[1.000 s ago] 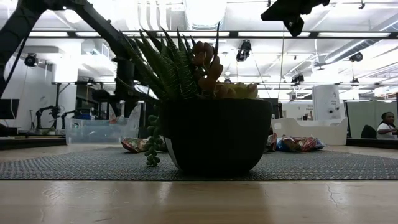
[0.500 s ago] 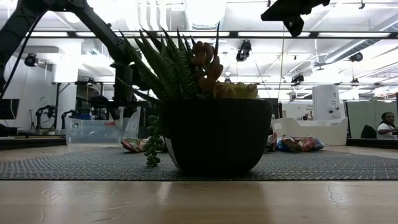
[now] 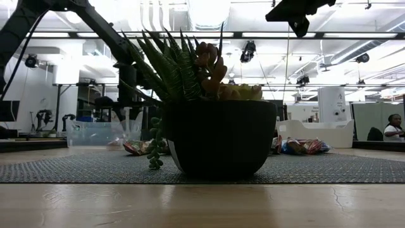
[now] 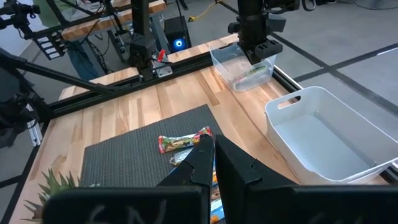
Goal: Pick and place Granola Bars by type
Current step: Put the red granola bar into the transparent bin
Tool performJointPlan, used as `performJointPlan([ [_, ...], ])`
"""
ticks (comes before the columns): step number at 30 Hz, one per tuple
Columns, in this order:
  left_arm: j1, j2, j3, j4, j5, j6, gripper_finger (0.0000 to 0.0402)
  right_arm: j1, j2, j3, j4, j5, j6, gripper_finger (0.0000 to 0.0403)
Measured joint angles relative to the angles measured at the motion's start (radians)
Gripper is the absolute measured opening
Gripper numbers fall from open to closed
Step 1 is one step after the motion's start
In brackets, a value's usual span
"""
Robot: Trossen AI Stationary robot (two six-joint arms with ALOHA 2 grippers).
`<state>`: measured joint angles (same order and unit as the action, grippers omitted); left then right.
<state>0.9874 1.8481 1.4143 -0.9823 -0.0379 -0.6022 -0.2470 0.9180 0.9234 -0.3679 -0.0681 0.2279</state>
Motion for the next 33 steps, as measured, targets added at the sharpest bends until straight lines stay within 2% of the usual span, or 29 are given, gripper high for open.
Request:
performJointPlan([
  [9, 0.0, -0.002, 0.0, 0.001, 0.016, 0.008, 0.0067, 0.0, 0.0, 0.0, 0.0, 0.004, 0.0, 0.0008],
  [16, -0.006, -0.061, 0.001, -0.084, 0.028, 0.011, 0.0067, -0.001, 0.0, 0.0, 0.0, 0.02, 0.0, 0.0008],
  [25, -0.067, -0.256, 0.001, -0.111, 0.029, -0.005, 0.0067, 0.0, 0.0, 0.0, 0.001, 0.02, 0.0, 0.0008],
  [33, -0.256, -0.452, 0.001, -0.099, 0.05, -0.034, 0.0066, 0.0, 0.0, 0.0, 0.002, 0.019, 0.0, 0.0008],
])
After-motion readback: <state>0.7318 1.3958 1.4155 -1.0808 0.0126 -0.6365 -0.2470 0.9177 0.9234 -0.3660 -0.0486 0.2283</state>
